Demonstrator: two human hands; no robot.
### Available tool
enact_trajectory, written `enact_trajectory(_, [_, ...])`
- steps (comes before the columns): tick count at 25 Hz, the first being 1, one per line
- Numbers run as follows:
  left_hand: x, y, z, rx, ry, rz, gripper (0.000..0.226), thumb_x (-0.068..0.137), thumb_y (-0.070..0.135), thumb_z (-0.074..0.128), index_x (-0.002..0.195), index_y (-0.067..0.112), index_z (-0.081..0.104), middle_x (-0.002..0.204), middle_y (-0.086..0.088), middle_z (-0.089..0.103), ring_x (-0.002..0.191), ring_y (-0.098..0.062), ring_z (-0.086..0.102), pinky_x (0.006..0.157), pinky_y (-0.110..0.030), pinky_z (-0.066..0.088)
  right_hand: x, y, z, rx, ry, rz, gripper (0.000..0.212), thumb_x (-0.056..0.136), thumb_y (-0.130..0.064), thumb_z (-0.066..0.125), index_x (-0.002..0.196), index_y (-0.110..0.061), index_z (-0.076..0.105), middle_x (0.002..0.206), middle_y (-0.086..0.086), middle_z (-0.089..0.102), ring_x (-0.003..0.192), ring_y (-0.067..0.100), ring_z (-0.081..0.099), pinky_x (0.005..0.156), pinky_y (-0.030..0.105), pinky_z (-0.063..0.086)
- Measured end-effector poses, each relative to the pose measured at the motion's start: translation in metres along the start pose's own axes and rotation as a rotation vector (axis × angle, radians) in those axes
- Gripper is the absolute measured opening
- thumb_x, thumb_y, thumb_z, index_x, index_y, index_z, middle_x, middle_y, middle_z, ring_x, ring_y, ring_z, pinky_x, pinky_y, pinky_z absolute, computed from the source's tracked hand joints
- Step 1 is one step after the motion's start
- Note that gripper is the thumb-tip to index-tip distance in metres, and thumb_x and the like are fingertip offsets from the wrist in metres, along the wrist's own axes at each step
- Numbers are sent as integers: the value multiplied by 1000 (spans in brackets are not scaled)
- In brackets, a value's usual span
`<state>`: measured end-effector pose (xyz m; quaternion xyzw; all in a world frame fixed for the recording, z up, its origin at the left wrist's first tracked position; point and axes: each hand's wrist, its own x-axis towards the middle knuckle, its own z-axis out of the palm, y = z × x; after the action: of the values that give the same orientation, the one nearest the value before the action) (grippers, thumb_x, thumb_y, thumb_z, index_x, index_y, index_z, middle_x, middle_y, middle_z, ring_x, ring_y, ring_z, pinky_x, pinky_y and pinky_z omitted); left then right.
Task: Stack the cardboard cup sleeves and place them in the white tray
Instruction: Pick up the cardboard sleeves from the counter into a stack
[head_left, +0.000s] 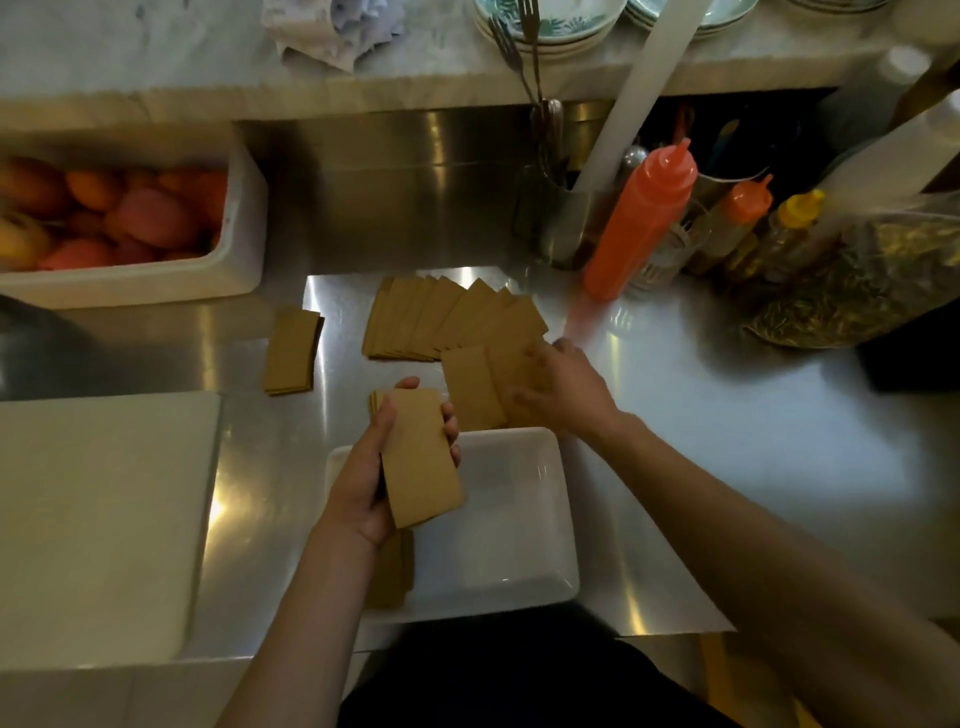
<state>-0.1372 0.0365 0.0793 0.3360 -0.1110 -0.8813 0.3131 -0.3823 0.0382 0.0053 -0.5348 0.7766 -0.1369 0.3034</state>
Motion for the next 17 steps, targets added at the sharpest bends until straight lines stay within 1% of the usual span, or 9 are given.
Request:
enact_trajectory(3, [-7, -5, -2, -14, 13, 17, 51, 70, 35, 86, 116, 25, 66, 105, -17, 68, 88, -26, 67, 77, -43, 58, 29, -34, 1, -346, -54, -276, 60, 75, -52, 72, 124, -22, 53, 124, 8, 51, 103, 24, 53, 81, 37, 52])
enact_trajectory(5, [-11, -7, -4, -19, 29, 32, 49, 72, 36, 85, 116, 25, 66, 106, -17, 68, 88, -27, 68, 76, -43, 58, 42, -49, 5, -525, -107, -370, 64, 71, -53, 74, 124, -23, 52, 122, 9, 48, 106, 26, 48, 80, 40, 53])
enact_trajectory(7, [-16, -6, -8, -7, 45, 49, 49, 73, 37, 84, 117, 26, 66, 106, -17, 69, 89, -27, 68, 75, -43, 58, 50, -56, 5, -611, -131, -405, 66, 71, -49, 76, 127, -24, 51, 121, 10, 44, 110, 27, 43, 80, 41, 52])
enact_trajectory(9, [-21, -7, -12, 9, 60, 61, 49, 74, 37, 83, 118, 26, 66, 106, -17, 69, 89, -27, 68, 76, -43, 58, 51, -57, 8, -588, -110, -426, 62, 72, -40, 79, 124, -21, 51, 120, 9, 45, 110, 26, 43, 81, 38, 50])
enact_trajectory(11, [-24, -7, -13, 14, 67, 65, 48, 73, 37, 84, 117, 26, 66, 106, -17, 69, 89, -27, 68, 76, -42, 58, 50, -56, 8, -418, -110, -403, 50, 73, -30, 79, 113, -20, 50, 115, 5, 51, 103, 22, 48, 78, 32, 48])
enact_trajectory(13, [-26, -9, -12, 19, 61, 62, 48, 72, 36, 84, 116, 26, 67, 104, -16, 69, 88, -26, 68, 75, -42, 58, 47, -53, 1, -64, -179, -279, 37, 78, -25, 76, 104, -24, 49, 103, 1, 55, 93, 18, 54, 69, 24, 47])
enact_trajectory(14, [-25, -10, -11, 19, 50, 56, 48, 72, 35, 85, 115, 26, 67, 104, -16, 69, 88, -26, 68, 75, -42, 58, 44, -48, -8, 116, -175, -208, 35, 80, -25, 75, 104, -25, 50, 100, -2, 54, 90, 15, 54, 66, 21, 45])
enact_trajectory(16, [-24, -10, -10, 23, 43, 56, 49, 71, 35, 85, 116, 26, 67, 103, -16, 69, 87, -26, 68, 75, -42, 58, 31, -33, -25, 442, -75, -63, 36, 80, -27, 76, 107, -25, 52, 101, -6, 54, 88, 10, 55, 64, 17, 46])
enact_trajectory(17, [-23, -10, -9, 29, 40, 52, 50, 71, 35, 86, 116, 26, 67, 103, -16, 69, 87, -26, 68, 75, -42, 58, 21, -23, -33, 612, -21, 31, 38, 81, -28, 76, 110, -26, 52, 105, -6, 55, 90, 11, 57, 67, 20, 51])
